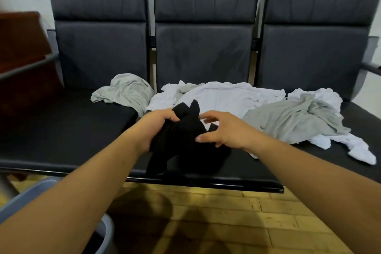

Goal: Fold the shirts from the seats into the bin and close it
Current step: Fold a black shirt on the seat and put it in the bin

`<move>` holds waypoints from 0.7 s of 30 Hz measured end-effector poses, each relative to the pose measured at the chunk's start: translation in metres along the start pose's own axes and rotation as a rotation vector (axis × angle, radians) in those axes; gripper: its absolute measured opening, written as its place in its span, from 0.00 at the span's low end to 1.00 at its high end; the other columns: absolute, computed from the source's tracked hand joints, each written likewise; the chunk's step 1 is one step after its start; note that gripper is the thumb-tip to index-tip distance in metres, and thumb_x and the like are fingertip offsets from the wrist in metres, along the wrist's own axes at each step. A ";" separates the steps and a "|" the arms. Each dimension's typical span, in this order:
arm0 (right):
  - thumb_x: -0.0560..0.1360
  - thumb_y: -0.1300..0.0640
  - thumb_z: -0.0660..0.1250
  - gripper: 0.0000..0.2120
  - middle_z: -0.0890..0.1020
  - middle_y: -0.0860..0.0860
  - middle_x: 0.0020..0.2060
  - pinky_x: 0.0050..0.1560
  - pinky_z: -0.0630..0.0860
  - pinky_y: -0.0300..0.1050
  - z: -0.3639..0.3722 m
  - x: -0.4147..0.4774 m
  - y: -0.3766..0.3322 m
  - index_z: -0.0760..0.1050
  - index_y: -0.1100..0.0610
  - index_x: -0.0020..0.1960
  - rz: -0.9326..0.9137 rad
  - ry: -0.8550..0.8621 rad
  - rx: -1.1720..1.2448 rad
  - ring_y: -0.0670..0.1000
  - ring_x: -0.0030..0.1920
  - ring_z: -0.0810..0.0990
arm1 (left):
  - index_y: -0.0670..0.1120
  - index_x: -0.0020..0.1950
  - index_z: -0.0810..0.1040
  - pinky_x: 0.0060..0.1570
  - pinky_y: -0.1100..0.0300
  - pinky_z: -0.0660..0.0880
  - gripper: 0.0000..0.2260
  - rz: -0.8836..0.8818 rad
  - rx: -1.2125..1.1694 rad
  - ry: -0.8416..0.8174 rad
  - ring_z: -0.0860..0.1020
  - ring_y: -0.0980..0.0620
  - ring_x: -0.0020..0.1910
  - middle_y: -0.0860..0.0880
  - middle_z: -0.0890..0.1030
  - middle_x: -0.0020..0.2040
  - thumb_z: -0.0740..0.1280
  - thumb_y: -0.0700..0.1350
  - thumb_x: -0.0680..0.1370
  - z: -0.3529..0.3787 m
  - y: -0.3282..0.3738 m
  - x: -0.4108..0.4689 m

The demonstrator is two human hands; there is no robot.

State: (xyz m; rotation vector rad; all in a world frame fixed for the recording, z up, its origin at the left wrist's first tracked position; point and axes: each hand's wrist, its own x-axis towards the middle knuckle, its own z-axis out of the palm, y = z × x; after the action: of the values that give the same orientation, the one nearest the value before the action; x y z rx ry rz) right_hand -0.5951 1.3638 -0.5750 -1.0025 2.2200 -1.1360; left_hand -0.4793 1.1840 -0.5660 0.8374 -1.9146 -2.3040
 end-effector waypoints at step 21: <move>0.77 0.47 0.70 0.15 0.84 0.53 0.42 0.49 0.79 0.45 -0.004 -0.011 0.004 0.77 0.60 0.46 0.070 0.048 0.400 0.53 0.46 0.83 | 0.45 0.57 0.79 0.64 0.47 0.76 0.07 0.200 -0.081 0.427 0.81 0.44 0.58 0.44 0.82 0.58 0.62 0.40 0.82 -0.045 -0.020 0.011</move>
State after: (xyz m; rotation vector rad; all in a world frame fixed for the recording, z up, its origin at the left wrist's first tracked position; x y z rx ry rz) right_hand -0.5927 1.3760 -0.5753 -0.7301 1.9340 -1.5061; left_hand -0.4643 1.1445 -0.5930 0.9815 -1.6287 -1.8873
